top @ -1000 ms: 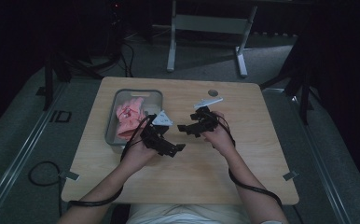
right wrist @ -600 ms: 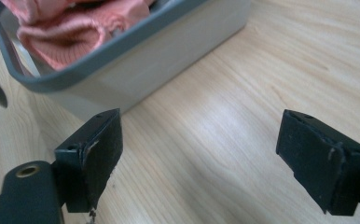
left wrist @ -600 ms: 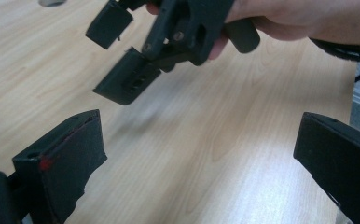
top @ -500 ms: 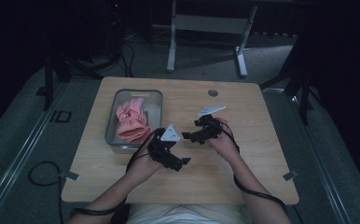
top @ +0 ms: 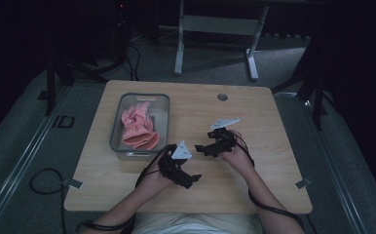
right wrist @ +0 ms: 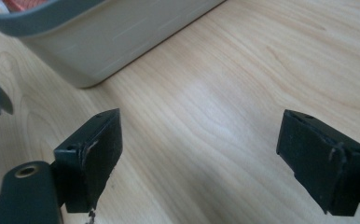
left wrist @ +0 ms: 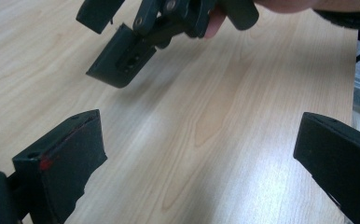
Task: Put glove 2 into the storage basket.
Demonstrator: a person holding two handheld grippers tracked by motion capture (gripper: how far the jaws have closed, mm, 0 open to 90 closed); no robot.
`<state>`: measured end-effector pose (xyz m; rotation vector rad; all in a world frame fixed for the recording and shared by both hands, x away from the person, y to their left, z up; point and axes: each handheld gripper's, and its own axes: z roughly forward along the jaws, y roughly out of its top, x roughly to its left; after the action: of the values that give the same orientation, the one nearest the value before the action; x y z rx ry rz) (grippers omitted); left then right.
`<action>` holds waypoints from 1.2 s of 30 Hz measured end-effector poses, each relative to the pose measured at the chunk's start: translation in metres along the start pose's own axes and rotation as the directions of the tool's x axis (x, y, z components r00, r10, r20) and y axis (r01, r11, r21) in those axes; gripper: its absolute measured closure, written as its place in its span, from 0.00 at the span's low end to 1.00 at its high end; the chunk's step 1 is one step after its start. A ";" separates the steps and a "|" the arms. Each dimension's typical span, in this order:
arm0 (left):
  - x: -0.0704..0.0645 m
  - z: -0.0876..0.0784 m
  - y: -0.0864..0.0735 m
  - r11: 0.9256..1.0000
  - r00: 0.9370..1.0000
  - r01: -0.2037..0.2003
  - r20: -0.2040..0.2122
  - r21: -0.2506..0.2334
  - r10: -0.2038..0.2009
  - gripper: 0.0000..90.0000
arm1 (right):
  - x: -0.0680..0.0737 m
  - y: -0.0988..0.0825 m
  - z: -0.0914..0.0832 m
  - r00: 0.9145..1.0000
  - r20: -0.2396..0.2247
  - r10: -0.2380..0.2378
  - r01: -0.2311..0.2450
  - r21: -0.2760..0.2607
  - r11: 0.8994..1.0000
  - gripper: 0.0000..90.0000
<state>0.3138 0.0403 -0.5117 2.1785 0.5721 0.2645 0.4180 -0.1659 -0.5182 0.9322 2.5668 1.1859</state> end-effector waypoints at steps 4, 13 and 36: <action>-0.004 0.004 -0.006 1.000 1.000 -0.007 -0.004 -0.008 0.007 0.02 | 0.001 -0.007 -0.001 1.000 0.005 -0.002 0.002 0.002 1.000 0.16; -0.009 0.012 -0.021 1.000 1.000 -0.013 -0.024 0.002 0.013 0.02 | 0.004 -0.026 -0.004 1.000 0.016 -0.007 0.007 0.010 1.000 0.16; -0.012 0.017 -0.046 0.999 0.998 -0.036 -0.041 0.013 0.036 0.02 | 0.005 -0.062 -0.015 0.995 0.086 -0.048 0.050 -0.019 0.999 0.14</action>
<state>0.2950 0.0475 -0.5577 2.2011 0.5595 0.3269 0.3790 -0.2024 -0.5529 0.8906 2.4909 1.1326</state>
